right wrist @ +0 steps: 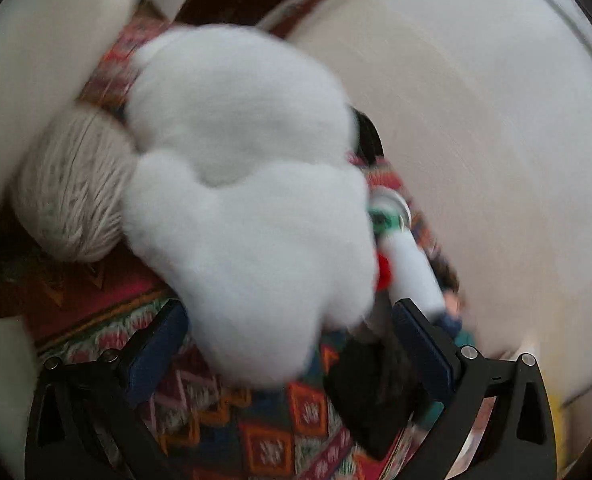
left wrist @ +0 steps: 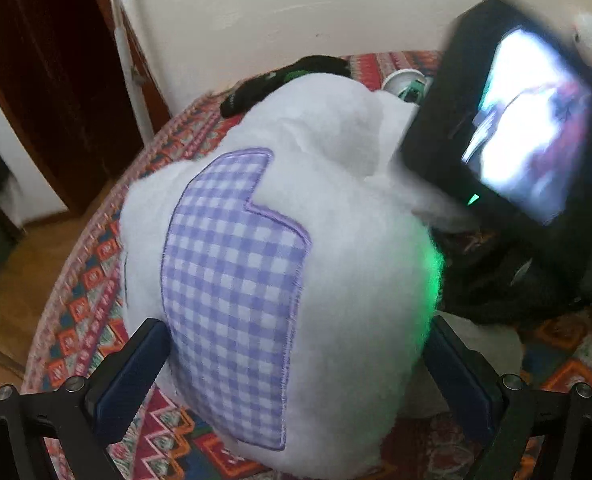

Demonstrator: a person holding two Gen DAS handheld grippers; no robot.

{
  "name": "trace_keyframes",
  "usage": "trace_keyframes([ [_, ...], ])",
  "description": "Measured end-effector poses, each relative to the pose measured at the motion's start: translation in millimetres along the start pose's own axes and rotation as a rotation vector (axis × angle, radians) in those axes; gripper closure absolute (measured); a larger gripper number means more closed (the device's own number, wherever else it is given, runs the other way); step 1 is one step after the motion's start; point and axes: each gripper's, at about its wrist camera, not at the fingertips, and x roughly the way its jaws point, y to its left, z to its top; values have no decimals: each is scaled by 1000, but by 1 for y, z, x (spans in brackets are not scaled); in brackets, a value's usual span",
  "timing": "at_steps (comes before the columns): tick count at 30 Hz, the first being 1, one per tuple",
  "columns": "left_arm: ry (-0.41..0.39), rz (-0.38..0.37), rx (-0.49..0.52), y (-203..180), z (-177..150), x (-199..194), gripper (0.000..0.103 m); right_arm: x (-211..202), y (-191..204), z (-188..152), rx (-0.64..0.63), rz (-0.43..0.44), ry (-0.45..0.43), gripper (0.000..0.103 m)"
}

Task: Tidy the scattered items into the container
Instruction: 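Grasp the white plush bear with the right tool while the left tool grasps the gingham plush, then carry both plush toys over the pink box and release them inside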

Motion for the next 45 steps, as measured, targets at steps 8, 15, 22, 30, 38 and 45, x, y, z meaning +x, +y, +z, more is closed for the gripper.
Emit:
trace_keyframes([
  [8,52,64,-91,47,10,47,0,-11,-27,12,170,49,-68,45],
  [15,-52,-6,-166,61,5,18,18,-70,-75,13,334,-13,-182,51],
  [22,-169,-94,-257,78,9,-32,22,-128,-141,9,450,-108,-289,55],
  [30,-320,-253,-156,38,41,-118,22,-261,-195,-21,611,-328,-419,56],
  [38,-483,-520,71,-105,95,-212,22,-416,-262,-151,832,-714,-443,55],
  [45,-495,-706,240,-264,126,-241,22,-423,-322,-279,1065,-744,-415,53],
])
